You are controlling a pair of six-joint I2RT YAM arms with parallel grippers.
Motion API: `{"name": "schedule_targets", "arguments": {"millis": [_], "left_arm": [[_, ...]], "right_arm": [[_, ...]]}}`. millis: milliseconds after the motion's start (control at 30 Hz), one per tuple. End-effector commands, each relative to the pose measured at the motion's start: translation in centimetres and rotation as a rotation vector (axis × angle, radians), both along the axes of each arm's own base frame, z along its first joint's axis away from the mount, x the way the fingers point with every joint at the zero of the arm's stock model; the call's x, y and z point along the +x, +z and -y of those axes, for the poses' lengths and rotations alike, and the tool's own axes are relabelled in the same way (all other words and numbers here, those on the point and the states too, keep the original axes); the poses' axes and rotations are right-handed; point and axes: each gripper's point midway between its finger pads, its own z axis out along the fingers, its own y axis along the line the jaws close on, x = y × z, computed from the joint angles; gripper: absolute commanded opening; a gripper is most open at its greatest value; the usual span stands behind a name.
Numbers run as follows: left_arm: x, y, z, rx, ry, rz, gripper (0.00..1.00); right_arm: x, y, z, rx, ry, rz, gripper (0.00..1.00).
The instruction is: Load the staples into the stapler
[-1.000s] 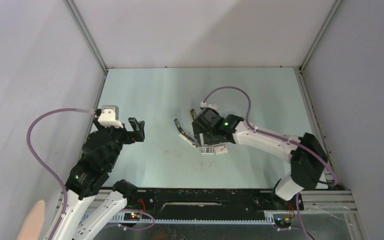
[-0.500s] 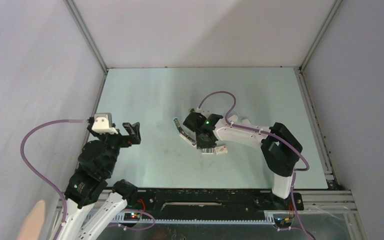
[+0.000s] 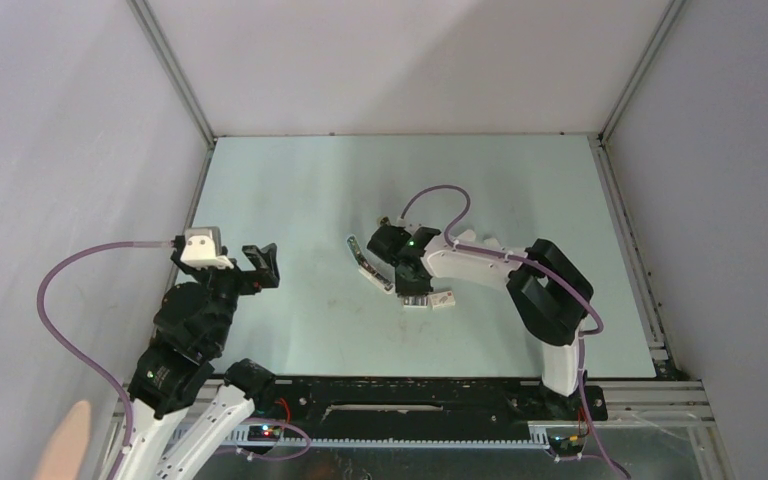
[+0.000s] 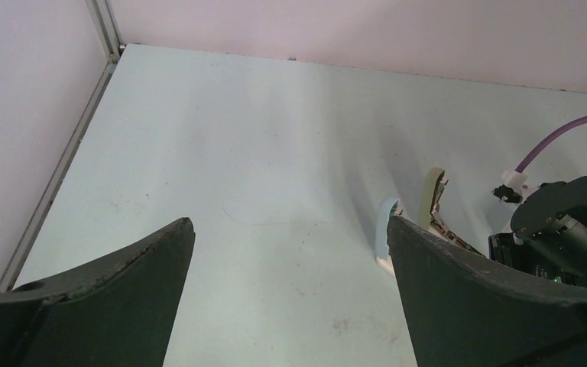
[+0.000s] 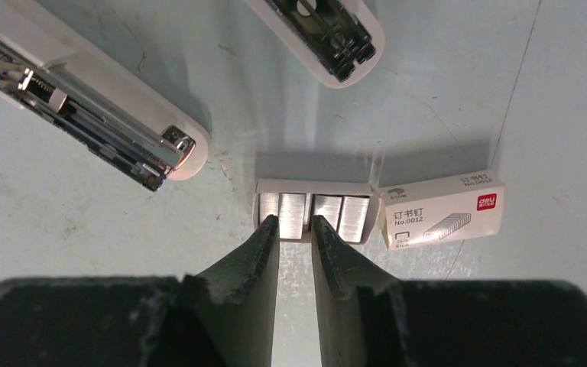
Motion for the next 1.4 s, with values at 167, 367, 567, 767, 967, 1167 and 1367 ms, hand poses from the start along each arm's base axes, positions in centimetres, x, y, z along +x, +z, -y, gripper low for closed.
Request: {"name": "schedule_targets", "arguments": {"millis": [167, 367, 567, 767, 967, 1167, 1367], "left_arm": [[0.2, 0.4, -0.1, 0.016, 0.003, 0.024, 1.00], [0.2, 0.3, 0.0, 0.019, -0.001, 0.022, 1.00], [0.2, 0.3, 0.0, 0.021, -0.004, 0.020, 1.00], [0.2, 0.2, 0.1, 0.023, -0.008, 0.019, 1.00], [0.2, 0.2, 0.2, 0.023, -0.014, 0.018, 1.00], [0.4, -0.1, 0.5, 0.031, -0.022, 0.005, 1.00], [0.7, -0.4, 0.6, 0.036, -0.021, -0.006, 1.00]], "right_arm": [[1.6, 0.3, -0.9, 0.023, -0.021, 0.037, 0.24], [1.5, -0.1, -1.2, 0.028, -0.013, 0.025, 0.23], [1.4, -0.3, -1.4, 0.034, -0.008, 0.017, 0.22], [1.3, -0.8, -0.9, 0.010, -0.014, 0.011, 0.23], [1.2, -1.2, -0.7, -0.009, -0.005, 0.006, 0.25], [1.1, -1.3, -0.7, -0.019, 0.013, 0.011, 0.20], [1.0, 0.0, -0.7, -0.039, 0.060, 0.061, 0.11]]}}
